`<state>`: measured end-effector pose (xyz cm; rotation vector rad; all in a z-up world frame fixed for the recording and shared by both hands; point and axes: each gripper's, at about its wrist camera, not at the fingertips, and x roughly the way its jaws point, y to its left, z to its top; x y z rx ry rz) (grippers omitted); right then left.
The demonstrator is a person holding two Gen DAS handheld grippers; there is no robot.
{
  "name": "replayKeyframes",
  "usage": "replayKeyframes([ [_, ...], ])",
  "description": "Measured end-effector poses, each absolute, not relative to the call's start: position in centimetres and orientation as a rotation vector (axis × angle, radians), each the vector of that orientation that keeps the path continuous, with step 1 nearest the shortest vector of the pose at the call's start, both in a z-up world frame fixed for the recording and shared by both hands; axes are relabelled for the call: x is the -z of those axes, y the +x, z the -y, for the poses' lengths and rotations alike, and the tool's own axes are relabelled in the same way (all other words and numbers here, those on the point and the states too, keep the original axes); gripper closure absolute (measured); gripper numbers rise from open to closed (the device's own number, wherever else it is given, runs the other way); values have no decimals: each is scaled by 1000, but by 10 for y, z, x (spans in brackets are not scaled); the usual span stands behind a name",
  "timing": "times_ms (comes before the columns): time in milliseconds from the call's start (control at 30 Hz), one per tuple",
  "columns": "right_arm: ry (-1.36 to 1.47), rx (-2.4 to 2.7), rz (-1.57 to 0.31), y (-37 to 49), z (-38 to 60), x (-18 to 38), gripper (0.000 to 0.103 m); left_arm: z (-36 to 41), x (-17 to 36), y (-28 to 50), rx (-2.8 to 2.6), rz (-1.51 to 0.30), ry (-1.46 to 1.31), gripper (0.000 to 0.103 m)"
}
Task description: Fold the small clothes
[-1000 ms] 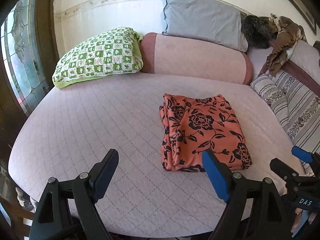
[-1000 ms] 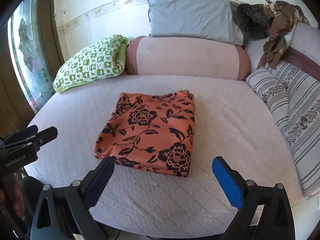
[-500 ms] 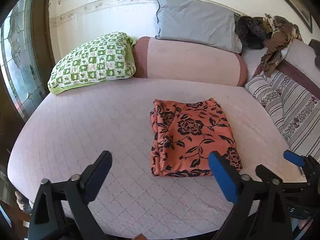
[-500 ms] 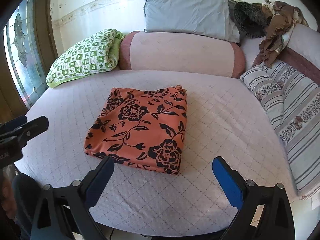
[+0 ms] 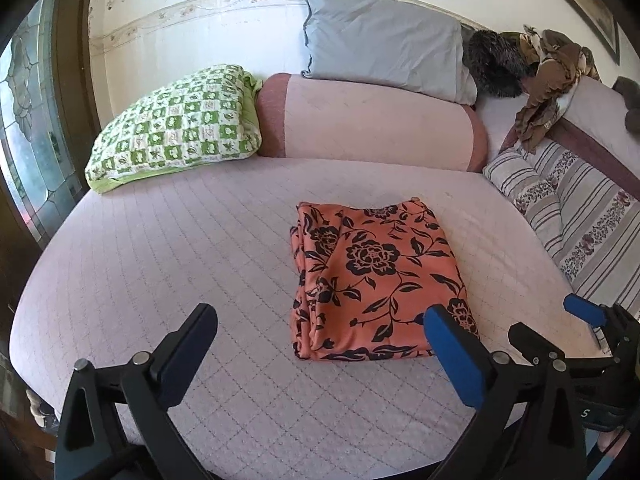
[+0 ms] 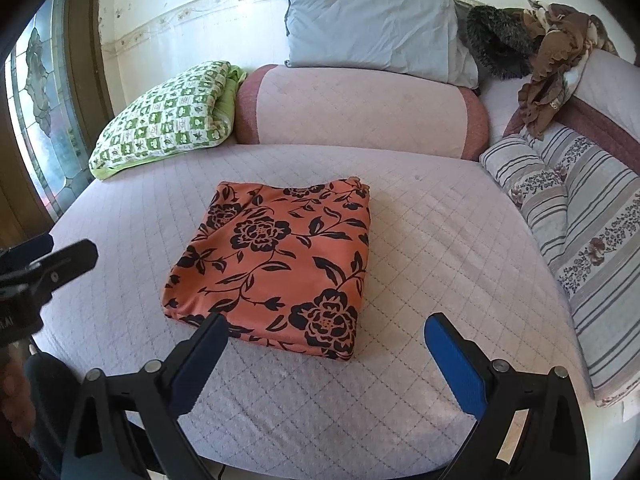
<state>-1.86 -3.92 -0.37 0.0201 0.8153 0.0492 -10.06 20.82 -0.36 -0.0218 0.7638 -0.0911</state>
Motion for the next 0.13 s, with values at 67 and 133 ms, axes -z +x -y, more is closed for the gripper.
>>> replayKeyframes([
  [67, 16, -49, -815, -17, 39, 4, 3, -208, 5, -100, 93, -757, -34, 0],
  [133, 15, -45, -818, -15, 39, 4, 3, -205, 7, -96, 86, -764, -18, 0],
])
